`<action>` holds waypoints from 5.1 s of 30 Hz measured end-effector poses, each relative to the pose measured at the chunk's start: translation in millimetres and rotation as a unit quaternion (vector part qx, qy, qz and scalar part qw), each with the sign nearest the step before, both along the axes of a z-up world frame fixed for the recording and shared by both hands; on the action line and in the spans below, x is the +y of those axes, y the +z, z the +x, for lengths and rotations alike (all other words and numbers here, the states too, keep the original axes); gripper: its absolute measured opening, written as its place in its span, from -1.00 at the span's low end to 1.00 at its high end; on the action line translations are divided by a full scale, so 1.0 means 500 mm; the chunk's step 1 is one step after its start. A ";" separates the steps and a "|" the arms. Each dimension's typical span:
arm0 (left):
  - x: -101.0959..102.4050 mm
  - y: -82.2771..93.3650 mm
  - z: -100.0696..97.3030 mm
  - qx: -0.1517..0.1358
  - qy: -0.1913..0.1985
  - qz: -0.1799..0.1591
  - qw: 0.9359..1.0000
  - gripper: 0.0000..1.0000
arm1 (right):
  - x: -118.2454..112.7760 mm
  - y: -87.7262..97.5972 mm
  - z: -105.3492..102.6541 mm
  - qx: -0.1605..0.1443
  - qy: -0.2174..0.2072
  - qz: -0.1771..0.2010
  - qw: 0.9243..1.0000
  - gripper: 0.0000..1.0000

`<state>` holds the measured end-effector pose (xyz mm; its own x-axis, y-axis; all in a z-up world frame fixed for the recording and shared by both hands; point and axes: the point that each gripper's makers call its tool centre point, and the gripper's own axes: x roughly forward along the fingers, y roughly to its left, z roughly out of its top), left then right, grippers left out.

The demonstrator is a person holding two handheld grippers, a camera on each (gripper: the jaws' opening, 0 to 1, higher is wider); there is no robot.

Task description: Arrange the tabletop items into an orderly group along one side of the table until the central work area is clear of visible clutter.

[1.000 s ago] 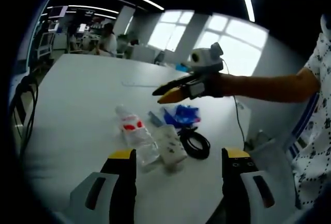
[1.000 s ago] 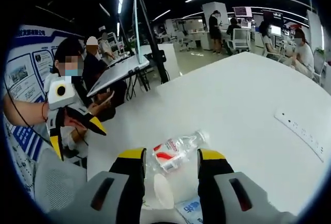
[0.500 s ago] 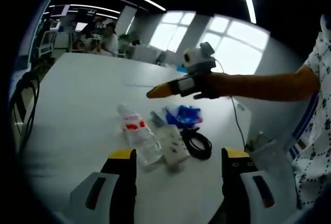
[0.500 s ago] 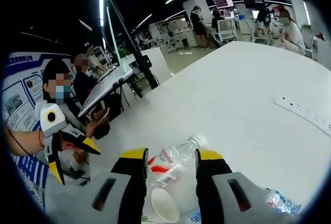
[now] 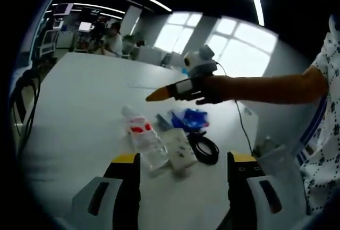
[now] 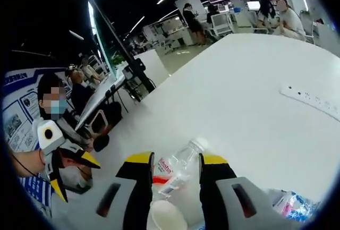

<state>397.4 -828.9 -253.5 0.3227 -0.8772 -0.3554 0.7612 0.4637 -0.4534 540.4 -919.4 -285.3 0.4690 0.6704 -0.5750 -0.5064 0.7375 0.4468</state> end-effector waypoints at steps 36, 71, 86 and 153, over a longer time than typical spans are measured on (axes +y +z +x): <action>-0.005 -0.023 0.011 0.008 0.000 -0.004 1.000 0.23 | 0.019 -0.043 0.035 0.082 -0.082 0.019 0.993 -0.38; -0.009 -0.038 0.020 0.015 0.003 -0.012 1.000 0.21 | 0.018 -0.121 0.071 0.162 -0.140 0.027 0.976 -0.35; -0.004 -0.046 0.020 0.020 0.009 -0.016 1.000 0.18 | 0.039 -0.137 0.071 0.195 -0.159 0.070 0.965 -0.40; -0.013 -0.047 0.046 0.018 0.003 -0.018 1.000 0.18 | 0.060 -0.086 0.073 0.164 -0.143 0.111 0.970 -0.63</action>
